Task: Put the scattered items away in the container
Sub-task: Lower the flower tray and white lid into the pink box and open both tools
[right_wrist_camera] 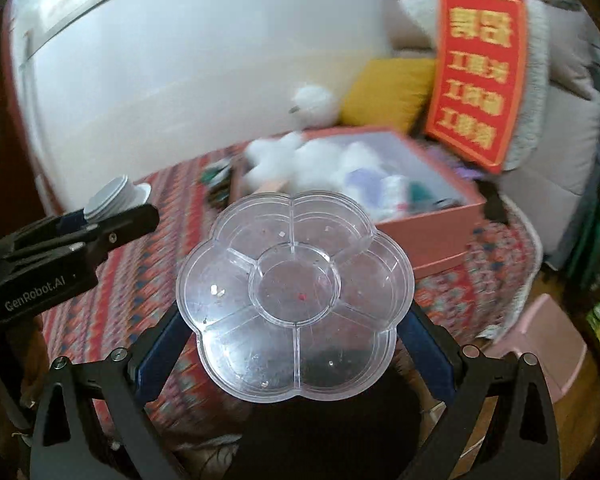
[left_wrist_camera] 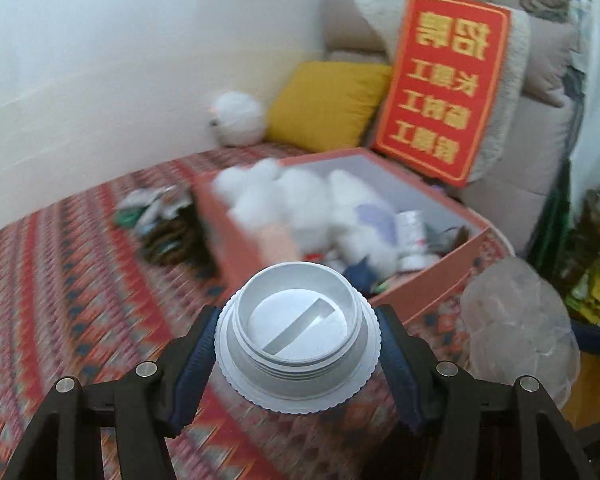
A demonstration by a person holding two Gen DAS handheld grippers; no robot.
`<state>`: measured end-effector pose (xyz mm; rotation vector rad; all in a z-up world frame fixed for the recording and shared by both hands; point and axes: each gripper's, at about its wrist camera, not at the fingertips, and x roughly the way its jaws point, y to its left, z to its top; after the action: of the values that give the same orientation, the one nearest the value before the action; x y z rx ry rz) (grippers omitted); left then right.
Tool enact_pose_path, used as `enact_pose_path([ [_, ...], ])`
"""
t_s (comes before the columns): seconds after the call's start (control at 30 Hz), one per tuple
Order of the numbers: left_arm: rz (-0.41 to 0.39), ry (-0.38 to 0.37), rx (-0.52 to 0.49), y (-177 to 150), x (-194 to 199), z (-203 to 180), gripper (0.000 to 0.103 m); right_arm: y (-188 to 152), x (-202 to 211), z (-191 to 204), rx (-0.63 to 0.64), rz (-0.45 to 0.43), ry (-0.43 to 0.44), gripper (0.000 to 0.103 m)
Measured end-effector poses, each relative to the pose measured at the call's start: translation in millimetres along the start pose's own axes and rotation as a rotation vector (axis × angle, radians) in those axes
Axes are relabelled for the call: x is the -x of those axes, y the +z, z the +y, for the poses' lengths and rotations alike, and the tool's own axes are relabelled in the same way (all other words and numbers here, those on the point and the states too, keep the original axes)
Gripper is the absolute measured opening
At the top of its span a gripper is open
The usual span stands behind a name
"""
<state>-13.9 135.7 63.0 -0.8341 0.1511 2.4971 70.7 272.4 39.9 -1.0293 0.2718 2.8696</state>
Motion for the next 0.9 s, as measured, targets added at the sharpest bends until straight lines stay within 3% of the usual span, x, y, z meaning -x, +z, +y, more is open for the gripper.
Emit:
enact_pose_path([
  [0.2, 0.016, -0.038, -0.064, 43.5, -53.3, -35.5, 0.065, 48.1, -12.1, -55.3, -0.065, -0.057, -0.076, 0.101],
  [0.33, 0.035, -0.057, -0.096, 69.4, -94.2, -47.7, 0.065, 86.4, -43.2, -84.3, -0.082, -0.071, -0.102, 0.101],
  [0.53, 0.08, -0.068, -0.077, 90.7, -152.8, -46.8, 0.066, 146.2, -108.0, -105.2, -0.078, -0.059, -0.067, 0.101],
  [0.6, 0.102, -0.076, -0.074, 94.7, -168.1, -42.9, 0.072, 164.6, -131.1, -109.4, -0.083, -0.056, -0.02, 0.102],
  [0.67, 0.117, -0.081, -0.089, 96.9, -178.6, -40.5, 0.09, 180.4, -154.3, -111.8, -0.104, -0.048, 0.011, 0.103],
  [0.8, 0.101, -0.051, -0.135, 93.0, -179.2, -36.8, 0.098, 192.8, -195.7, -116.9, -0.151, 0.013, -0.016, 0.103],
  [0.9, 0.107, -0.053, -0.135, 87.8, -173.3, -30.9, 0.098, 187.1, -202.4, -114.9, -0.158, 0.035, -0.025, 0.103],
])
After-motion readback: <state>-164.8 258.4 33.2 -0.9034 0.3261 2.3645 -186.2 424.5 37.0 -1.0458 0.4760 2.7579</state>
